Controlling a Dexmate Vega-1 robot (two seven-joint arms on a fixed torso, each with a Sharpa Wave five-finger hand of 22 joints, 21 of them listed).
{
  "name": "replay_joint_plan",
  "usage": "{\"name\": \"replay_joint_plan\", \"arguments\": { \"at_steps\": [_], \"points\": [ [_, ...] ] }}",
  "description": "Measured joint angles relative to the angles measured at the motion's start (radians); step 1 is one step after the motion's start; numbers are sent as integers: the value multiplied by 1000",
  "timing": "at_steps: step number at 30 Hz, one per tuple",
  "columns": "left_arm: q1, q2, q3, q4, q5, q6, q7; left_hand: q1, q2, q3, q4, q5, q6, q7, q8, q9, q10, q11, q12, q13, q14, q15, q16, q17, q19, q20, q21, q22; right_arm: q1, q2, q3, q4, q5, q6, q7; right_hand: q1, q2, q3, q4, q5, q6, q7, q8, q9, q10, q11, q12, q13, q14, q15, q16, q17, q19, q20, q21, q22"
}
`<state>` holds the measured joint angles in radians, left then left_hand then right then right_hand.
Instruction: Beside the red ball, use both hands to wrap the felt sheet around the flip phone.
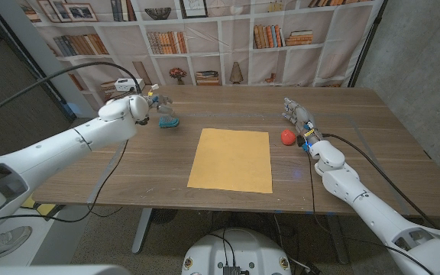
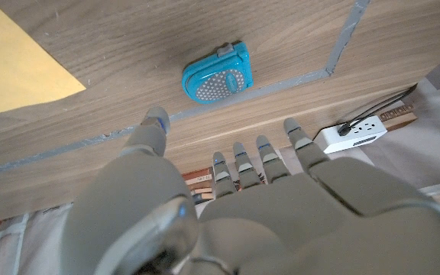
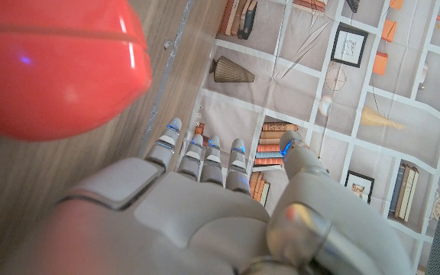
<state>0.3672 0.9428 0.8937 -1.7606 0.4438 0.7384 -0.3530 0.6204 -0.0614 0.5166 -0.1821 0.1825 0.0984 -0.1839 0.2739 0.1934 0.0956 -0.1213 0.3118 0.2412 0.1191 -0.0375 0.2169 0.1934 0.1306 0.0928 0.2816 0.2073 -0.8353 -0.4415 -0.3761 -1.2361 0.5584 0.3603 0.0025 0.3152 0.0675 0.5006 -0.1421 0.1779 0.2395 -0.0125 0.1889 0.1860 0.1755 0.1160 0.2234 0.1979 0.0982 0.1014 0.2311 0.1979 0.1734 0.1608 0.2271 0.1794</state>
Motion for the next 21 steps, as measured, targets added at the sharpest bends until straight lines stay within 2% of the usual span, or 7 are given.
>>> {"name": "replay_joint_plan", "arguments": {
  "at_steps": [7,13,16,19,21],
  "points": [
    [-94,-39,110,62,154,11,-136,31,-31,-19,0,6,34,-20,11,0,18,-7,8,3,6,4,0,0,12,-12,0,-3,-6,0,1,-7,-4,4,-6,-8,-2,-4,4,0,4,4,0,0,4,-4,0,0,0,0,0,0,0,0,0,0],
    [-135,-73,158,108,289,-6,-243,45,-45,-37,10,14,28,-29,11,2,2,9,8,8,-2,0,-12,0,-3,-6,0,0,-7,2,1,-8,-8,8,-8,-16,6,-4,4,0,5,5,4,0,7,0,0,0,0,0,0,0,0,0,0,0],
    [-153,-95,181,136,345,-18,-282,52,-47,-41,14,14,28,-29,11,5,2,9,8,11,-5,0,-12,0,-6,-9,-4,0,-6,4,0,-5,-10,12,-8,-16,6,-7,7,0,5,5,4,0,7,0,0,0,0,0,0,0,0,0,0,0],
    [-153,-95,181,136,392,-28,-313,59,-41,-50,14,21,28,-29,11,5,9,1,14,13,-3,0,-12,4,-6,-9,-4,0,-4,6,0,-1,-10,12,-8,-16,6,-7,7,0,5,5,4,0,7,0,0,0,0,0,0,0,0,0,0,0],
    [-166,-119,200,167,425,-36,-332,70,-40,-50,14,21,28,-29,11,6,13,-2,18,15,11,-1,-12,5,-2,-13,-3,0,-2,8,0,3,-11,17,-9,-16,6,-7,7,0,5,5,4,0,7,0,0,0,0,0,0,0,0,0,0,0]
  ]
}}
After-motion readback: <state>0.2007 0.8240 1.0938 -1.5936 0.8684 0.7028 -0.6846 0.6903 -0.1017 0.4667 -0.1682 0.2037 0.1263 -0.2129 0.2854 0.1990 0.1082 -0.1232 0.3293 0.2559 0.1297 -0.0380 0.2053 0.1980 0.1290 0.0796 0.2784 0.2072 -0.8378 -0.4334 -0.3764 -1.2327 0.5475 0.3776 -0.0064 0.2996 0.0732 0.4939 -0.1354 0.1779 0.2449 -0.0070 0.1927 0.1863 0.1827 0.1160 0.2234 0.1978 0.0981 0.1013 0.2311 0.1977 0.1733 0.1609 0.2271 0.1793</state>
